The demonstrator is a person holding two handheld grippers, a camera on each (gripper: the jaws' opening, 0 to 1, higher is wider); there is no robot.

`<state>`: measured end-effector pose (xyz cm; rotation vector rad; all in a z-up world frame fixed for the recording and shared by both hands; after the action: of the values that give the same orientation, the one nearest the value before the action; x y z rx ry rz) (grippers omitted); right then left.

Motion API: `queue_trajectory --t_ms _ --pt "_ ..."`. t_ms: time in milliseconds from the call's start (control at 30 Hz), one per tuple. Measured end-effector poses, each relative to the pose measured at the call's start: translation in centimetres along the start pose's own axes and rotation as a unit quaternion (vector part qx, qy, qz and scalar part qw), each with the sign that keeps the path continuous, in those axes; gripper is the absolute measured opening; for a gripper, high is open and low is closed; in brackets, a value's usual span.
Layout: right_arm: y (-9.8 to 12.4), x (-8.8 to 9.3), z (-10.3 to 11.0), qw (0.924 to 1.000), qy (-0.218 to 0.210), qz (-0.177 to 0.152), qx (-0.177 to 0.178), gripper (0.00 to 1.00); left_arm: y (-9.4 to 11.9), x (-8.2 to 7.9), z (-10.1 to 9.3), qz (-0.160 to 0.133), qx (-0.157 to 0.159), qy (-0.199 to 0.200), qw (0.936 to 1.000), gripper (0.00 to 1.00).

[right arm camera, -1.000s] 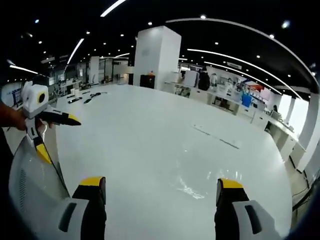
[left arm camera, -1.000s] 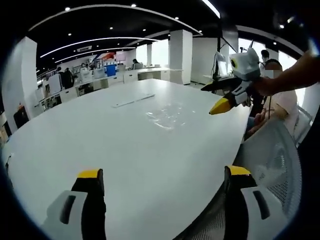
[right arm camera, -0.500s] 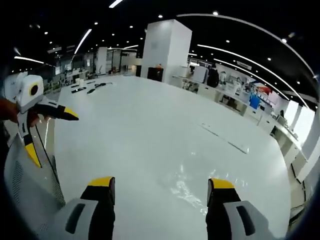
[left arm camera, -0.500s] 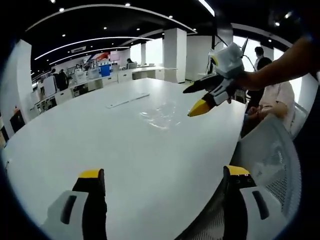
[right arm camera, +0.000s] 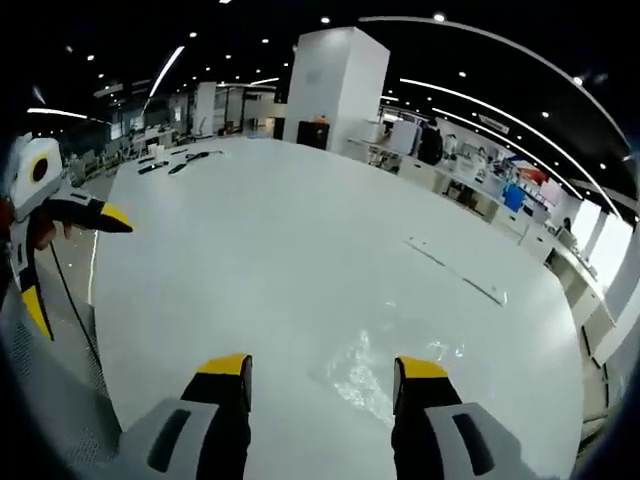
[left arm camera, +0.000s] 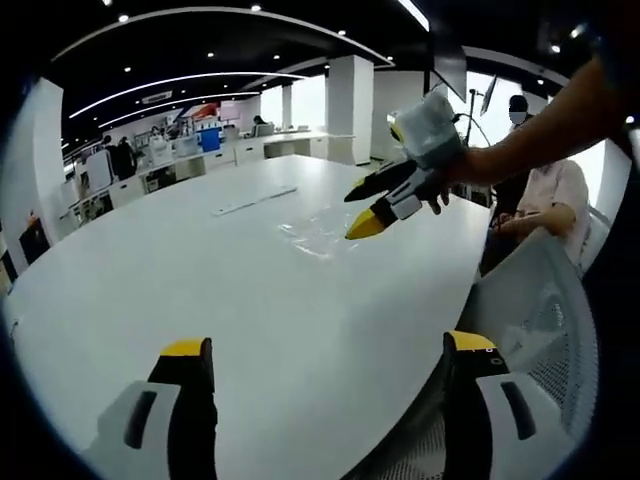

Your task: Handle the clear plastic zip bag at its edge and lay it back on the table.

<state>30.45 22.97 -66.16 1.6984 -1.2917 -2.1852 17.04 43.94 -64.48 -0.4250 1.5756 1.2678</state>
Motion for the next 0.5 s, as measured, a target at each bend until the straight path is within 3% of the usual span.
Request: queue_trajectory --t_ms 200,400,500 --pt "-0.8 0.7 -0.4 0.9998 -0.016 0.013 0.009 0.53 0.3 0.2 -0.3 0.005 -0.005 -0.004 1.0 0.92" --pt "-2.0 1.0 -1.1 0.998 -0.057 0.026 0.008 0.39 0.4 0.2 -0.7 0.011 -0.002 -0.003 0.9999 0.93" --pt "-2.7 1.1 -1.3 0.9973 -0.064 0.034 0.01 0.37 0.4 0.2 -0.8 0.012 -0.002 0.0 0.9999 0.95"
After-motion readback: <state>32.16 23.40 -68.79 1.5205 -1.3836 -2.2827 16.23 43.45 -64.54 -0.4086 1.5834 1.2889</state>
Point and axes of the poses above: the point that each gripper's makers call its tool centre point, and the gripper's own axes: y roughly backward along the fingers, z roughly to its left, x roughly out of its underside, the point moved 5 cm from there along y, roughly backward along the fingers, and after that the axes turned 14 degrees about -x, right-handed, at the moved point
